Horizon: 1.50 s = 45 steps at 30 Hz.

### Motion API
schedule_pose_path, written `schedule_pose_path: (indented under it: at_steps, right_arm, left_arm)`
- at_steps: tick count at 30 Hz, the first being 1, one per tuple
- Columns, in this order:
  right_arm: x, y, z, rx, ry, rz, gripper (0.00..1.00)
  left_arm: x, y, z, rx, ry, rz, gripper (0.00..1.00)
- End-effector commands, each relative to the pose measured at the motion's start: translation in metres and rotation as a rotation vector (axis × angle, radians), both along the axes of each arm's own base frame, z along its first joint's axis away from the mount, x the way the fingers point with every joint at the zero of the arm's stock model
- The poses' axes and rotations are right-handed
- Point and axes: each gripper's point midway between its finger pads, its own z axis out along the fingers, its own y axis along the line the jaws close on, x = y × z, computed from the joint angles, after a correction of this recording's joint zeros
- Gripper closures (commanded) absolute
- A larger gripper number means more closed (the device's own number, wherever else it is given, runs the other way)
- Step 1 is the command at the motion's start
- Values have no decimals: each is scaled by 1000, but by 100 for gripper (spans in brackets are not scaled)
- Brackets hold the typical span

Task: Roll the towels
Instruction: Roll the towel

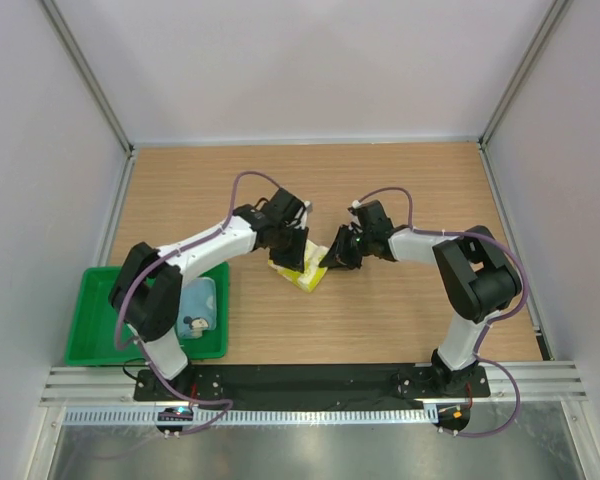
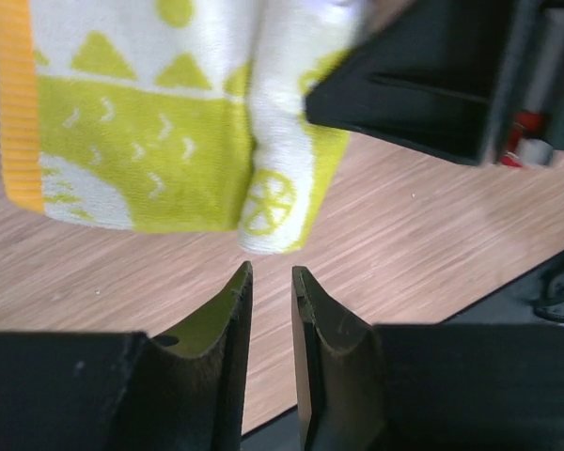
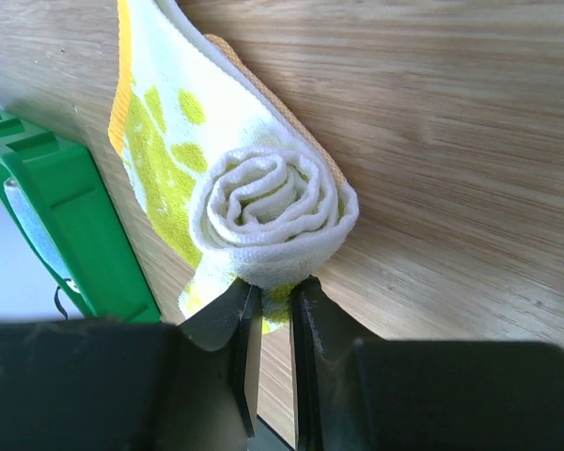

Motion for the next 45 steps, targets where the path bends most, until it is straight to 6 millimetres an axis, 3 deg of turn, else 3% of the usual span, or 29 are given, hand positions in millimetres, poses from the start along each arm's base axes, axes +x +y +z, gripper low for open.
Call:
schedule_pose_path:
  at_steps: [1, 10, 15, 22, 45]
  right_arm:
    - [2, 2, 3, -32, -4, 25, 81]
    - [4, 5, 10, -40, -6, 39, 81]
    - [3, 6, 11, -41, 1, 37, 80]
    - [1, 6, 13, -52, 4, 50, 80]
    - [-3, 10, 14, -42, 16, 79, 80]
  left_arm:
    - [11, -5, 38, 125, -264, -58, 76]
    - [-3, -31, 37, 278, -412, -138, 72]
    - [-11, -38, 24, 376, -483, -199, 56]
    - [-26, -57, -2, 443, -519, -293, 53]
    - [-28, -35, -67, 591, -520, -333, 52]
